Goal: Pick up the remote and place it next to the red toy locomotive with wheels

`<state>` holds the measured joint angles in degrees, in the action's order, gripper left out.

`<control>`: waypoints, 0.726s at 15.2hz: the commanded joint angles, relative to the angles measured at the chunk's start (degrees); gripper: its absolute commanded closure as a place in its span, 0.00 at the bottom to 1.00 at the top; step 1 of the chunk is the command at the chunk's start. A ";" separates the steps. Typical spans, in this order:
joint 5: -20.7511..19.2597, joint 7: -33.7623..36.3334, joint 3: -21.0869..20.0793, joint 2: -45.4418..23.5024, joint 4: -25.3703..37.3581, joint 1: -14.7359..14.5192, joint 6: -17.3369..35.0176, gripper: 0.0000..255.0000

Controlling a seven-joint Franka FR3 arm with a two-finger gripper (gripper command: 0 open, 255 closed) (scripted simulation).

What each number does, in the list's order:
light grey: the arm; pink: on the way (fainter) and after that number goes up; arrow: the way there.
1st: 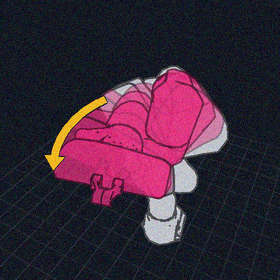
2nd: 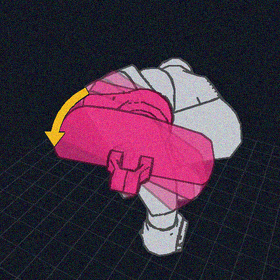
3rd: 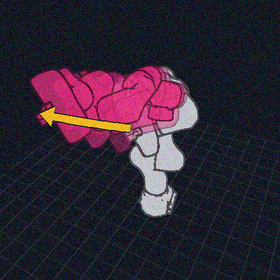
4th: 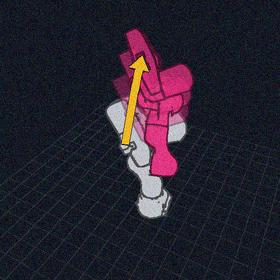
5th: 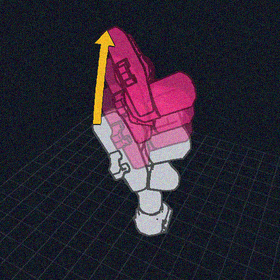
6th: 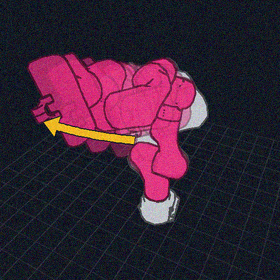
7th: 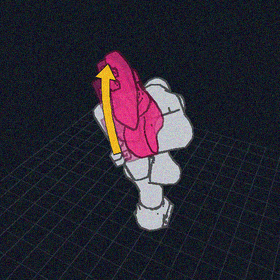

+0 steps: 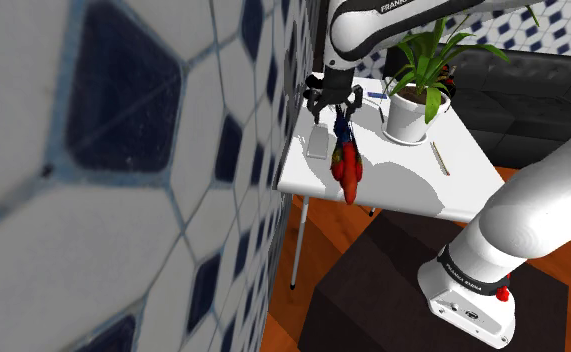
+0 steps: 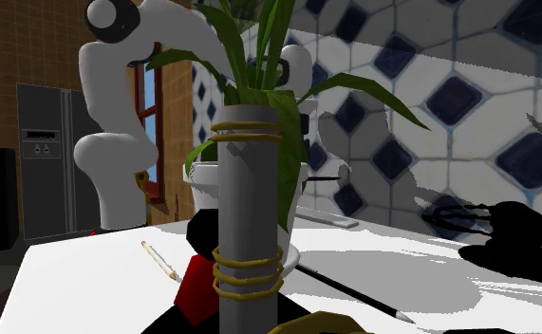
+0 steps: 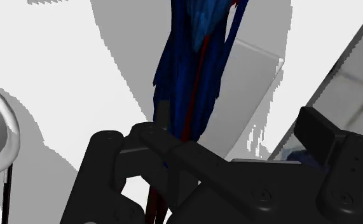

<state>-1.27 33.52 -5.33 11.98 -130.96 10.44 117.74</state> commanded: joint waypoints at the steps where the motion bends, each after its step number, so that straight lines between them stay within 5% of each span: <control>1: 0.31 4.06 0.11 -4.52 1.37 0.84 2.77 0.00; 6: 0.92 12.62 1.51 -14.16 6.12 2.75 8.52 0.00; 11: 0.89 13.65 1.77 -16.91 5.41 2.89 12.09 0.00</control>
<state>-0.35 47.14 -3.62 -4.42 -125.17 13.27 129.02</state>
